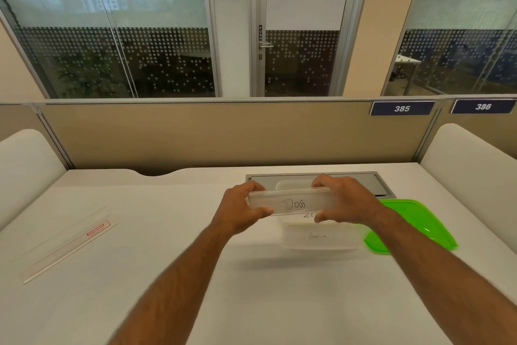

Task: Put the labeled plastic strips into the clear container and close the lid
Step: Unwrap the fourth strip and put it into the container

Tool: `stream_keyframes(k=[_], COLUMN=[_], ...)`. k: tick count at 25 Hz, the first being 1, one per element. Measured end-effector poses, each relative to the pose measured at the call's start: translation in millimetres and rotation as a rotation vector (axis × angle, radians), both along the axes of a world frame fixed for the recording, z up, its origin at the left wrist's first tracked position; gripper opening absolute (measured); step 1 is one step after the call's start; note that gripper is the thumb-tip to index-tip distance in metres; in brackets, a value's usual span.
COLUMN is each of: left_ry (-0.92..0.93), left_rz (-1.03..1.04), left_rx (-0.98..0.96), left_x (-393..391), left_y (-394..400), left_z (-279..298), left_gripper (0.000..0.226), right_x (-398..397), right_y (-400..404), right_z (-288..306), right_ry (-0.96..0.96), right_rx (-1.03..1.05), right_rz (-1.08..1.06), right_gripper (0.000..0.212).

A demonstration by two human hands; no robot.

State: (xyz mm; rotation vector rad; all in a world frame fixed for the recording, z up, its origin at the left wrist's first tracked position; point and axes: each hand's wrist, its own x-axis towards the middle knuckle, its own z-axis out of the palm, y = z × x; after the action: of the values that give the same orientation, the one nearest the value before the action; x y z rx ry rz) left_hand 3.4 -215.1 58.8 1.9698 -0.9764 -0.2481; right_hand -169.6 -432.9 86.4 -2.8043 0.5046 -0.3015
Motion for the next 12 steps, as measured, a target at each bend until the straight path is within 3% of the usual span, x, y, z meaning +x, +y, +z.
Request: stream_keyframes(k=[12], left_ry=[-0.341], left_rz=[-0.184], left_rx=[0.460], left_x=[-5.7], left_y=[-105.2], left_z=[-2.9], left_gripper=[0.047], right_x=[5.6], right_y=[-89.4], right_z=[-27.6], right_ry=[0.345], right_rx=[-0.035], right_rz=[-0.092], right_gripper=[0.069])
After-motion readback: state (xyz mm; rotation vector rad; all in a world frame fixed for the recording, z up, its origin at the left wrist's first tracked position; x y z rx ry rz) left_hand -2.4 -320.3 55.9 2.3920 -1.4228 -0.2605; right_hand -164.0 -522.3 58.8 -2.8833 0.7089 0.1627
